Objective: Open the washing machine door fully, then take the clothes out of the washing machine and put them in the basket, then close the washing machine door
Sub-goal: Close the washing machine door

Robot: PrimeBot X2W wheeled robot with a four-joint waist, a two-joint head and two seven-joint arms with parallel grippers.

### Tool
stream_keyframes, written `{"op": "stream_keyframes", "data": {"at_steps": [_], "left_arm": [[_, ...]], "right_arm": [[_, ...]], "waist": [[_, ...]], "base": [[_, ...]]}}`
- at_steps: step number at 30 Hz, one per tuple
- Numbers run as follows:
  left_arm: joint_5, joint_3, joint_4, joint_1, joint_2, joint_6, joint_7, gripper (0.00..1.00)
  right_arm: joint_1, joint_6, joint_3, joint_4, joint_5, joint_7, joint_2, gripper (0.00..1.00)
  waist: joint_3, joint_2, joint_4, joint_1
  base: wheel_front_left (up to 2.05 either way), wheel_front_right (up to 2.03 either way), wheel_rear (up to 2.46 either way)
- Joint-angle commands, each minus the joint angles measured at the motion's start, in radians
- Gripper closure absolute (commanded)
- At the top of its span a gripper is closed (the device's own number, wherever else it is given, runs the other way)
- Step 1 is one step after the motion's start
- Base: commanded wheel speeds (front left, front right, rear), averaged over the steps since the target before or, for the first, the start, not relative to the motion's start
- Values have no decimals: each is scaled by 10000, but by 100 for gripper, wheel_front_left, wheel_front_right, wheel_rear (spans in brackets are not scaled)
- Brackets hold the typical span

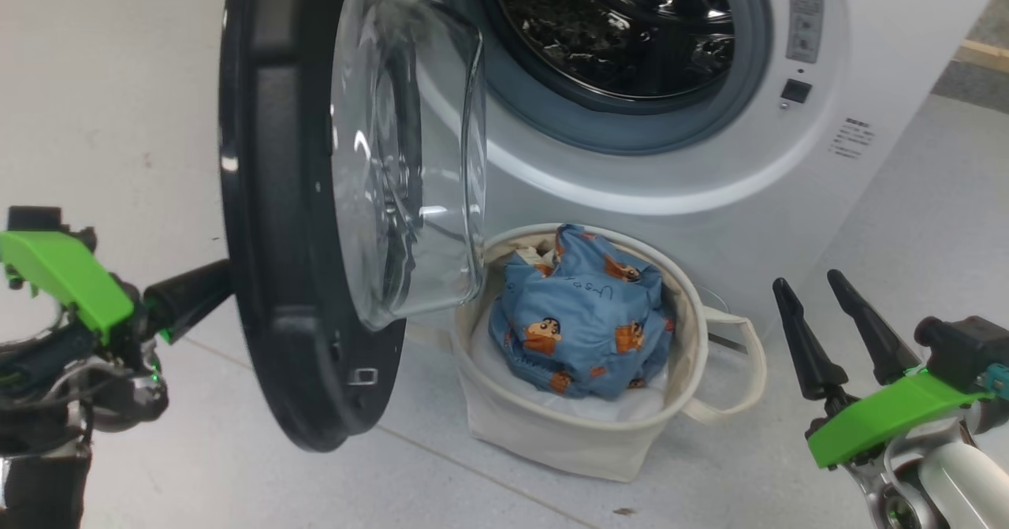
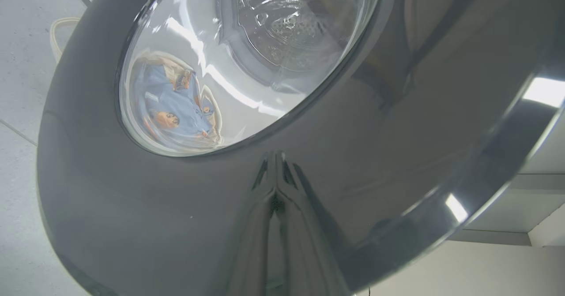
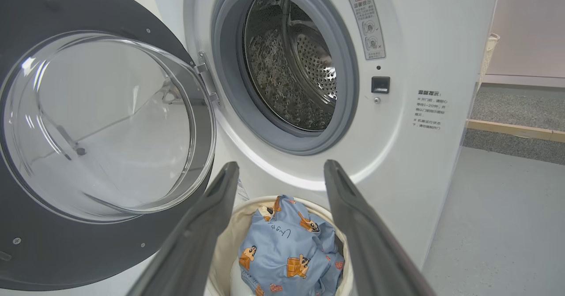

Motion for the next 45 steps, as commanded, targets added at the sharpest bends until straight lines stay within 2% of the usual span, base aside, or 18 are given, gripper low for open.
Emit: {"op": "stream_keyframes", "data": {"at_steps": [1,20,29,45], "left_arm": [[102,206,-545,-234,264,31,148,100],[295,-284,-1289,-44,-282,265,27,100],[540,-614,-1199,-296,-759,90,-415,100],[647,-317,-1013,-724,-937,-194,-1080,100]], "right_arm": [[-179,75,73,-209,68,-155,-124,0],[-267,75,178,43,217,-427,55,0],[-403,75,263,64,275,-497,133,0],[-638,75,248,73,294,-569,192,0]], "waist": [[-14,0,-170,0],[-72,0,-2087,0],[65,0,-3045,0],[540,0,-4637,0]], "base": [[0,0,0],[0,0,0],[0,0,0],[0,0,0]]}}
